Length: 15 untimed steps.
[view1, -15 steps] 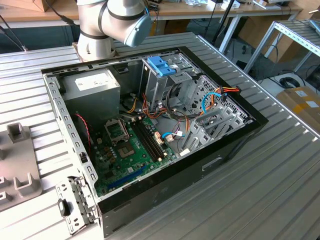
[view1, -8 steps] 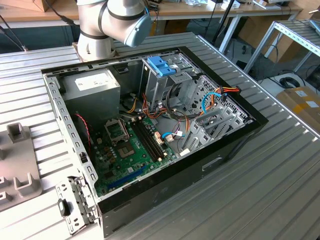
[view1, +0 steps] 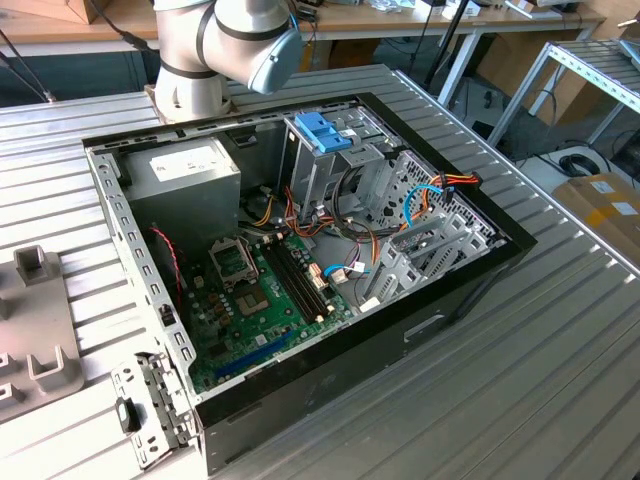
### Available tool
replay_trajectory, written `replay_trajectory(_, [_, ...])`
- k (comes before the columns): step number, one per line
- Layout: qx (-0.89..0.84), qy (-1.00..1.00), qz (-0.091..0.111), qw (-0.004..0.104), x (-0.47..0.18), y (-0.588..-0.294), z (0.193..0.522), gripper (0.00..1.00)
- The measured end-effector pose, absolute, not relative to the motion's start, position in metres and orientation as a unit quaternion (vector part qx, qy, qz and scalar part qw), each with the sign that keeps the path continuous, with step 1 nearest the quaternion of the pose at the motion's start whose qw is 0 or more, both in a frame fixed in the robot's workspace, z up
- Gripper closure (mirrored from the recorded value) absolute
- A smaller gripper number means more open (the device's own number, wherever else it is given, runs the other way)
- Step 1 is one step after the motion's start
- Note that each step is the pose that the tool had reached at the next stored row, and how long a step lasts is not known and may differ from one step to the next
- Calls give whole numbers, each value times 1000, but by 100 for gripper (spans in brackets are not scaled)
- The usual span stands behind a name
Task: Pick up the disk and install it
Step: 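Pick up the disk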
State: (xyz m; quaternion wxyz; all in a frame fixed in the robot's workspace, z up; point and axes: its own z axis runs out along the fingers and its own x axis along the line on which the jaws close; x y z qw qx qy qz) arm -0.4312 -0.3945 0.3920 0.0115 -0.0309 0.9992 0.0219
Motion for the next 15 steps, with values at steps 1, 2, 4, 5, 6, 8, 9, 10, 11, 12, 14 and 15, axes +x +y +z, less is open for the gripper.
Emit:
replay_trajectory(1, [-35, 999, 22, 11, -431, -394, 392, 90])
replay_trajectory(2, [-36, 999, 22, 11, -431, -394, 392, 90])
replay_trajectory(4, [-39, 999, 22, 11, -431, -394, 392, 90])
replay_trajectory(5, [-41, 999, 22, 11, -431, -395, 392, 90])
replay_trajectory(6, [-42, 999, 22, 11, -431, -394, 392, 90])
replay_trajectory(8, [-46, 999, 22, 11, -431, -394, 392, 90])
replay_trajectory(9, [-47, 999, 22, 11, -431, -394, 392, 90])
replay_trajectory(10, [-49, 999, 22, 11, -431, -394, 392, 90])
replay_trajectory(11, [-51, 998, 22, 11, -431, -394, 392, 90])
replay_trajectory(12, [-52, 998, 22, 11, -431, -394, 392, 90])
replay_trajectory(14, [-56, 998, 22, 11, -431, -394, 392, 90])
replay_trajectory(15, [-58, 998, 22, 11, -431, -394, 392, 90])
